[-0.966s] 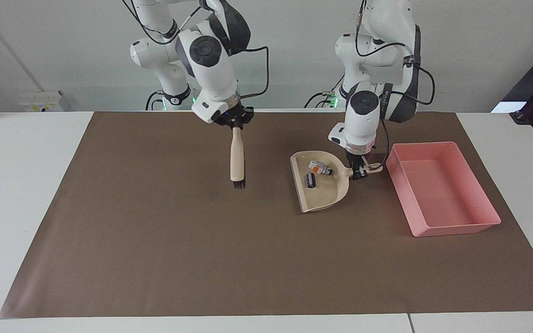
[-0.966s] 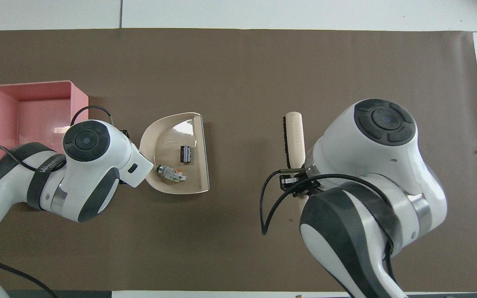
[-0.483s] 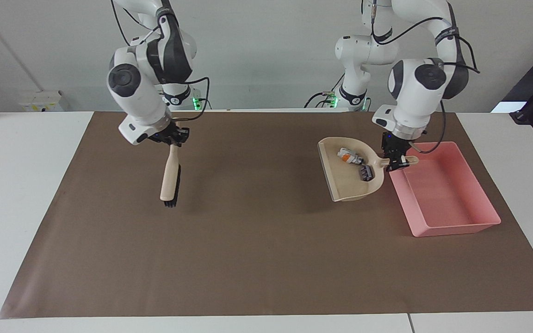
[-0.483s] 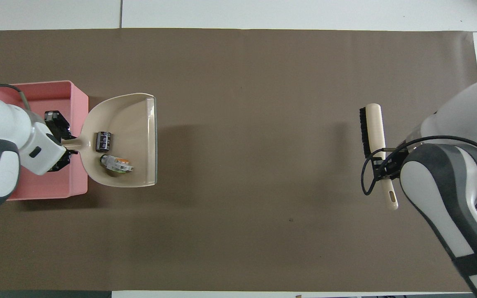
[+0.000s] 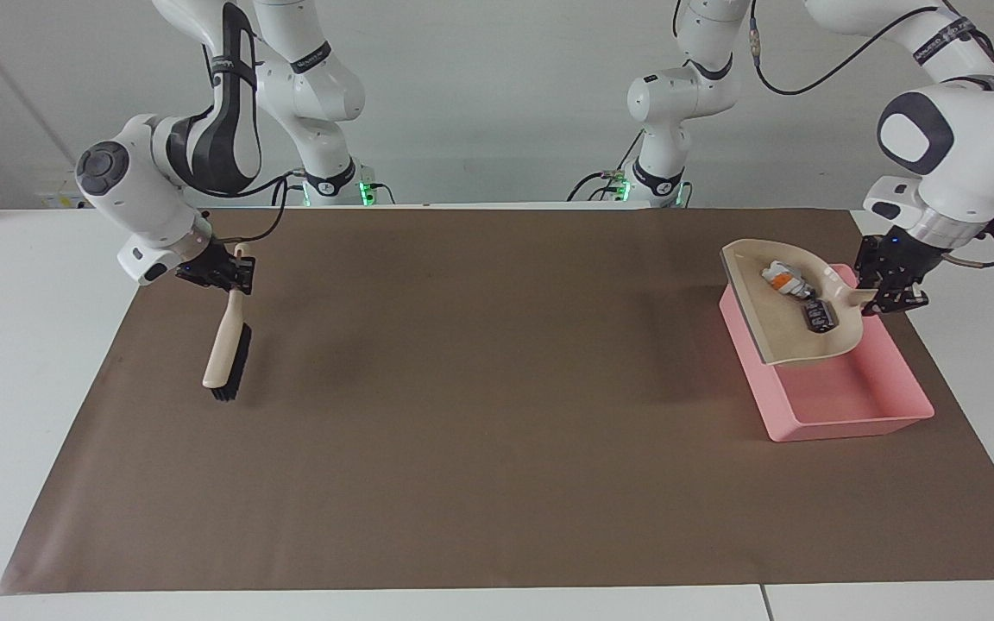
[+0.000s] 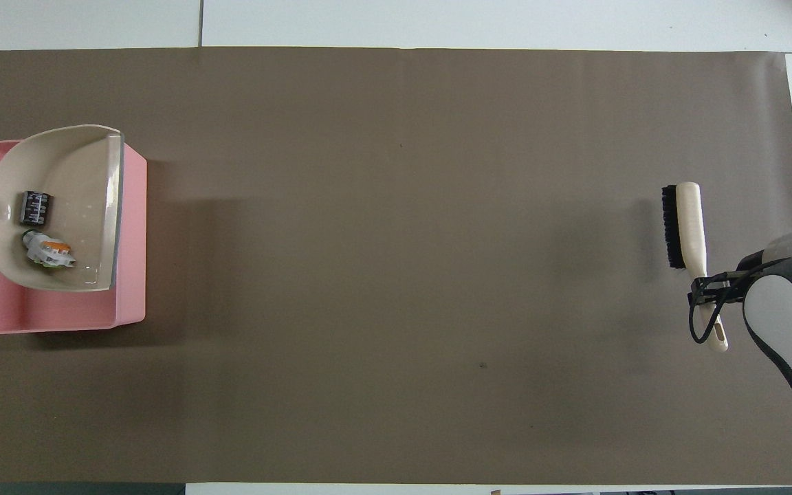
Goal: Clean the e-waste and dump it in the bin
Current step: 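Lift the dustpan over the pink bin while the right gripper returns the brush, then tip the dustpan with the left gripper to dump parts into the bin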
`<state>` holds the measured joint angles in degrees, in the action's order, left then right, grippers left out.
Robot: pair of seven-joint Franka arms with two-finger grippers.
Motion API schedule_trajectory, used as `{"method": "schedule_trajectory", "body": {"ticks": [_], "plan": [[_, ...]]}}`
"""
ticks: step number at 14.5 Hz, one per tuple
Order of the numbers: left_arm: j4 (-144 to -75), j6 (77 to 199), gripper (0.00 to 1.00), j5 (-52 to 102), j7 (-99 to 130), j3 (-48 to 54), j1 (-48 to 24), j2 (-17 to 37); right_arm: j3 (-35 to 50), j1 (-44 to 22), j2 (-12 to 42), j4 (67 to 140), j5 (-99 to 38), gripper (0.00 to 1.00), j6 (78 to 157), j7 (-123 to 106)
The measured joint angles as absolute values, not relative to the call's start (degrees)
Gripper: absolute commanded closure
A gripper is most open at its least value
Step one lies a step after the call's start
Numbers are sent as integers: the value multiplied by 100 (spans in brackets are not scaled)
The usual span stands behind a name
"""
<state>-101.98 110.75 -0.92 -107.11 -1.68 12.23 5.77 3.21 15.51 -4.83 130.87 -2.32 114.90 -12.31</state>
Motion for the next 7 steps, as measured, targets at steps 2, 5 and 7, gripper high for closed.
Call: {"method": "schedule_trajectory", "body": {"ticks": [2, 5, 7], "plan": [[-9901, 11084, 100, -183, -11175, -177, 1576, 861, 324, 1576, -479, 13270, -220, 100, 11736, -1274], [-9600, 11276, 100, -993, -11510, -249, 1722, 1146, 337, 1576, -467, 13435, -10, 99, 11905, -1277], [-9565, 11423, 100, -1455, -11514, -266, 1732, 1189, 340, 1576, -468, 13525, 47, 98, 11980, -1336]]}}
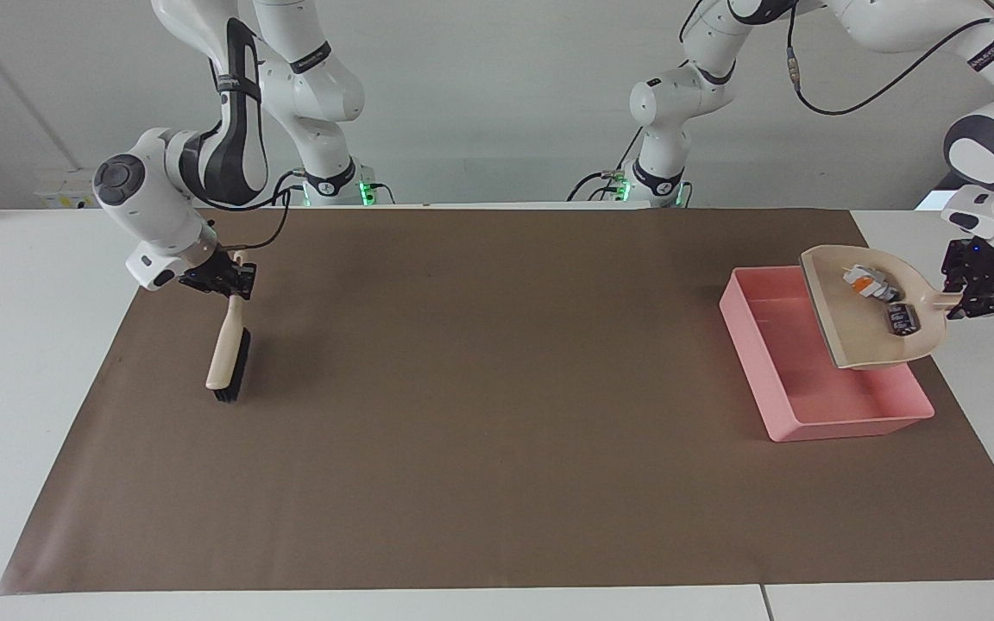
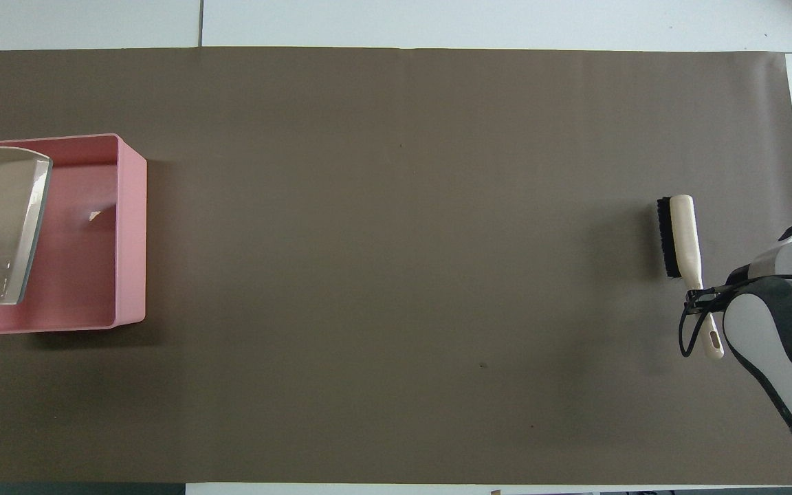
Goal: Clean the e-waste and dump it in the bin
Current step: 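Tip the dustpan with the left gripper to dump parts into the bin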
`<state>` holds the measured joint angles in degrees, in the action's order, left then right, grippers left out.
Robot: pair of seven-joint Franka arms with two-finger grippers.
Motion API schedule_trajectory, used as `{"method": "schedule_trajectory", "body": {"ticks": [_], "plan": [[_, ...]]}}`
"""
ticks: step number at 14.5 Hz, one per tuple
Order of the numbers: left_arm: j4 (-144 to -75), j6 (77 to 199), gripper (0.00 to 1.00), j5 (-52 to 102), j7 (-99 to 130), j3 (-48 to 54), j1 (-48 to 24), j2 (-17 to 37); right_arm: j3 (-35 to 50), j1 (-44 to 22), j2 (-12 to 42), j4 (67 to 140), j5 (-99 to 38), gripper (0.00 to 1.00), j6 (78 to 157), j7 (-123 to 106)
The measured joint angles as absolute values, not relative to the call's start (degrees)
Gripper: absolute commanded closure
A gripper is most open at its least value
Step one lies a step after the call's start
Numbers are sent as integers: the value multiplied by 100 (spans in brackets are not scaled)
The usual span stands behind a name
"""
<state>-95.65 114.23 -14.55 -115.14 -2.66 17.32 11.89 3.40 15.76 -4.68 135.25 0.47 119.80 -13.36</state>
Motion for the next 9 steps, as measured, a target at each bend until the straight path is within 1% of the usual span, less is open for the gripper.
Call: {"method": "schedule_trajectory", "body": {"ticks": [1, 3, 4, 5, 6, 7, 8, 9], "plan": [[-9571, 11528, 100, -1759, -11512, -265, 1731, 1200, 340, 1576, -468, 13574, 51, 98, 11999, -1374], [-9644, 11725, 100, -2422, -11325, -261, 1692, 1213, 341, 1576, -468, 13646, 59, 93, 12075, -1391], [-9732, 11804, 100, -2845, -11036, -248, 1640, 1213, 341, 1576, -468, 13665, 60, 92, 12098, -1391], [-9844, 11888, 100, -3333, -10620, -241, 1560, 1211, 341, 1576, -470, 13676, 60, 89, 12122, -1391], [-9977, 11999, 100, -3790, -10173, -232, 1485, 1203, 341, 1576, -474, 13684, 60, 78, 12149, -1391], [-10138, 12117, 100, -4192, -9761, -227, 1422, 1179, 341, 1576, -476, 13689, 61, 53, 12169, -1391], [-10294, 12199, 100, -4545, -9388, -227, 1370, 1145, 341, 1576, -477, 13691, 61, 4, 12176, -1391], [-10421, 12214, 100, -4843, -9018, -224, 1311, 1105, 341, 1576, -479, 13691, 61, 0, 12181, -1391]]}}
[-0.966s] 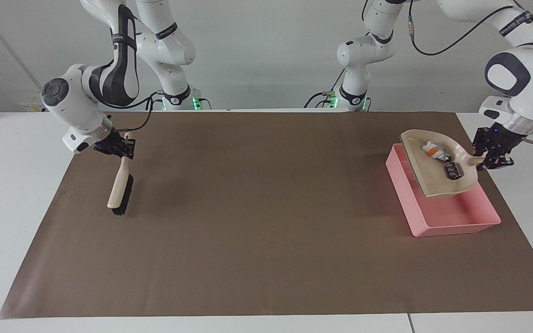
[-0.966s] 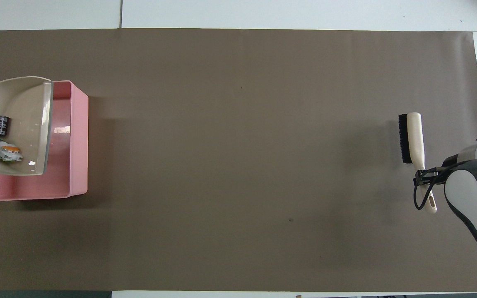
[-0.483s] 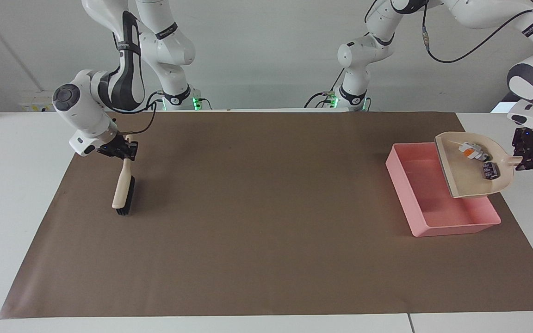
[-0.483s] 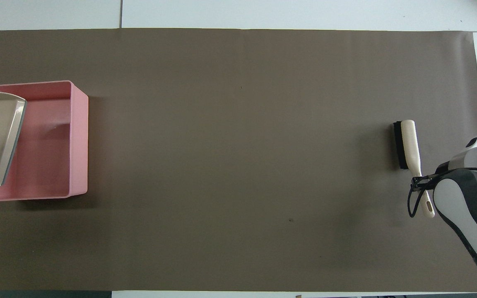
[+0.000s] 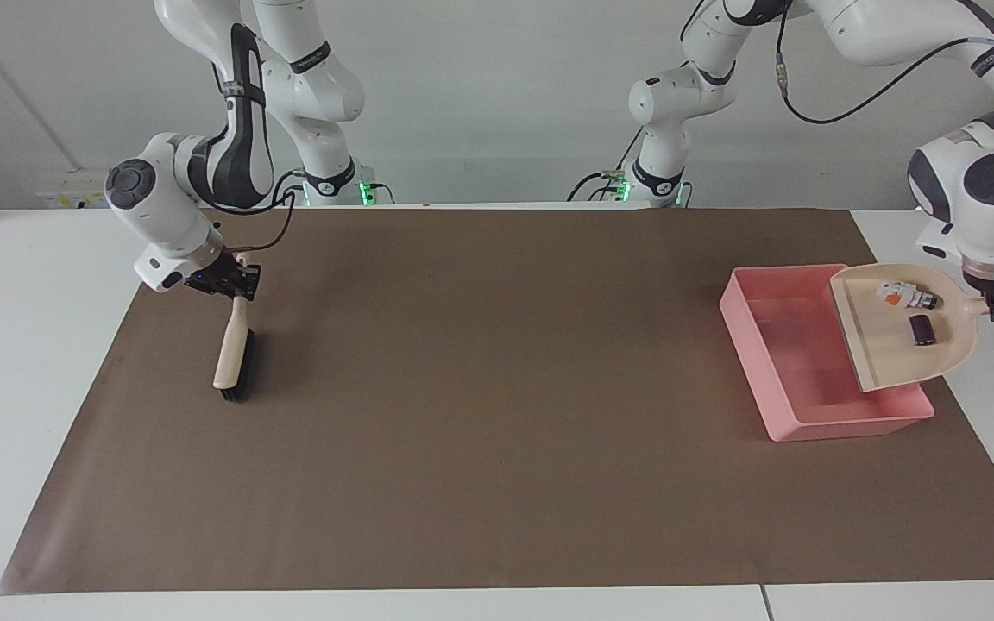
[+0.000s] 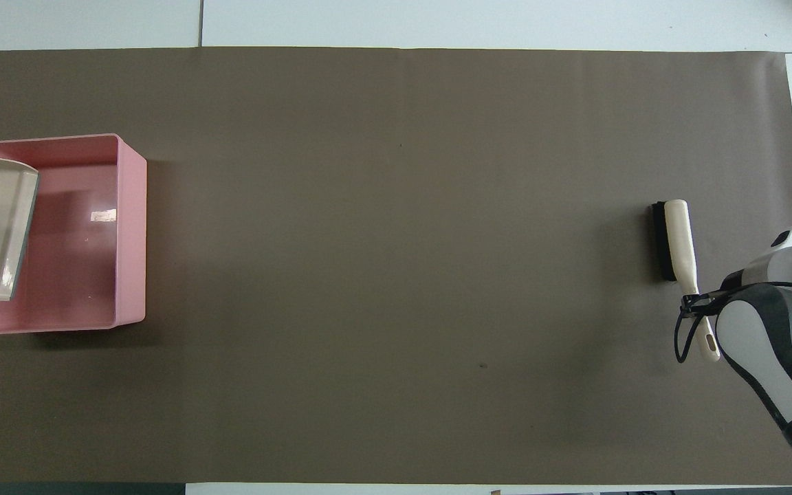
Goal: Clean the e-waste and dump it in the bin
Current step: 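Tip the dustpan with the left gripper to dump parts into the bin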
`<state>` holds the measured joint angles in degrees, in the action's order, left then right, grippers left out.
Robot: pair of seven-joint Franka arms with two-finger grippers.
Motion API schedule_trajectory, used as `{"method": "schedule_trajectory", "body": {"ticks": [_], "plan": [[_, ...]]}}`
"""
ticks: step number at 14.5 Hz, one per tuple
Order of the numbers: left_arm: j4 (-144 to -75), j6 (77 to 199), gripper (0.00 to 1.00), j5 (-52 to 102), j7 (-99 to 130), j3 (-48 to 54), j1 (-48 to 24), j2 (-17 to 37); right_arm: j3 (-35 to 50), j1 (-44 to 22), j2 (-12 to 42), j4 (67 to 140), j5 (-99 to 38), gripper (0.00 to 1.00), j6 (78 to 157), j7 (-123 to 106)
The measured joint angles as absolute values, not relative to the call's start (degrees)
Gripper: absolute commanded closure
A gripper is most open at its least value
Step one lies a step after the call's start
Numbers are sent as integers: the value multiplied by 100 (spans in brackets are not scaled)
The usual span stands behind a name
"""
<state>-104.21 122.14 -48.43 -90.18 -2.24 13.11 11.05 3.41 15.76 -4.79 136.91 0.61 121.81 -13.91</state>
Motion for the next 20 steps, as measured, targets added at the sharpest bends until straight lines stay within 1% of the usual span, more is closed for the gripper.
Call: {"method": "schedule_trajectory", "body": {"ticks": [2, 4, 6, 8, 11, 14, 18, 20], "plan": [[-10594, 12209, 100, -5263, -8473, -219, 1165, 1024, 341, 1597, -488, 13674, 62, 0, 12183, -1391], [-10654, 12178, 100, -5513, -8304, -218, 1045, 953, 340, 1654, -489, 13496, 64, 0, 12184, -1391], [-10673, 12101, 100, -5702, -8278, -222, 951, 895, 341, 1779, -491, 13090, 67, 0, 12165, -1397], [-10681, 11947, 100, -5979, -8142, -221, 838, 812, 342, 1847, -528, 12561, 68, 0, 11894, -1403], [-10798, 11463, 100, -6738, -7682, -220, 562, 643, 422, 1803, -643, 11628, 98, 0, 11029, -878], [-11267, 10871, 100, -7501, -6973, -212, 158, 441, 485, 1628, -712, 10741, 146, 0, 10011, 8], [-11404, 10501, 100, -7662, -6894, -206, -95, 241, 499, 1549, -682, 9623, 138, 0, 8697, 568], [-11404, 10445, 100, -7665, -6927, -199, -144, 63, 498, 1543, -609, 9380, 138, 0, 8378, 617]]}}
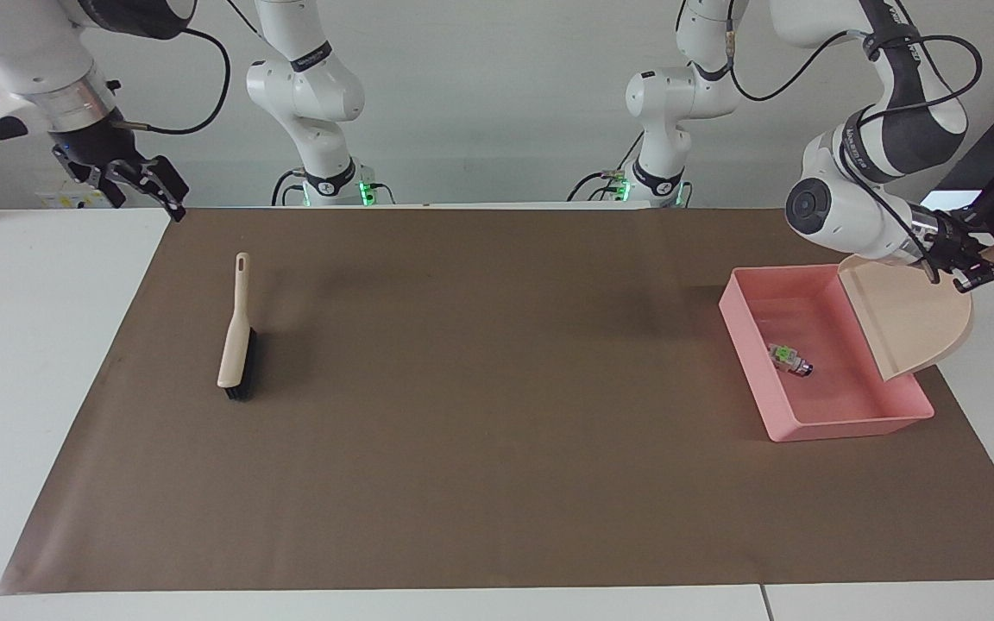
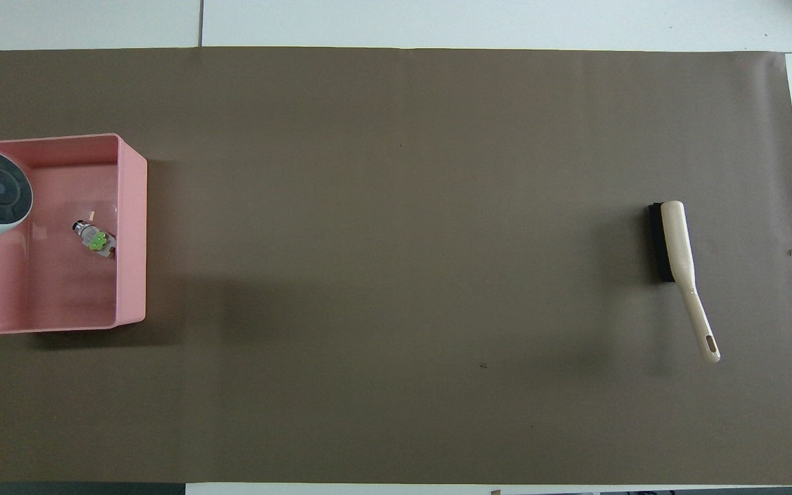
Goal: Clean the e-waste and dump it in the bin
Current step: 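Tip the dustpan with the left gripper to dump parts into the bin, then carry the empty dustpan back onto the table with the left gripper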
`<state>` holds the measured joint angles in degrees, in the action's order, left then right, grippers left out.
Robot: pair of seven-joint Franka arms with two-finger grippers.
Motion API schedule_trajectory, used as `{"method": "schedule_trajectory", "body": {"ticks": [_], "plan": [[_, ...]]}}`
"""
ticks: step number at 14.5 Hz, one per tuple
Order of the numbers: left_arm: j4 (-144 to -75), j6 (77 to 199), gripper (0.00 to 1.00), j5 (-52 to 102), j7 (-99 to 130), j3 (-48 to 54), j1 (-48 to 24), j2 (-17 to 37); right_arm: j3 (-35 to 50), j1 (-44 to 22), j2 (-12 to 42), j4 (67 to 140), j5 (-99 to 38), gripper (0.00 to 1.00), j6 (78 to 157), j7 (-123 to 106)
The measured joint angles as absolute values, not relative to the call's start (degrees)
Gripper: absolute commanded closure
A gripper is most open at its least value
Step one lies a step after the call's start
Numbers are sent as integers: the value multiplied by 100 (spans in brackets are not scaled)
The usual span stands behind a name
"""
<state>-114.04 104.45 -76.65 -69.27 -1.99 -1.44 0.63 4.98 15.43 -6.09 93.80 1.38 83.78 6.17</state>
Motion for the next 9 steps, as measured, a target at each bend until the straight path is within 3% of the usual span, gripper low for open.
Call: {"method": "schedule_trajectory", "body": {"ticks": [5, 9], "plan": [[-11376, 10419, 98, -6366, -7326, -158, -286, -410, 489, 1417, -451, 9346, 133, 0, 8318, 618], [-11292, 10420, 98, -4939, -7370, -95, -657, -449, 89, 675, -451, 9287, 152, 0, 8326, 628]]}}
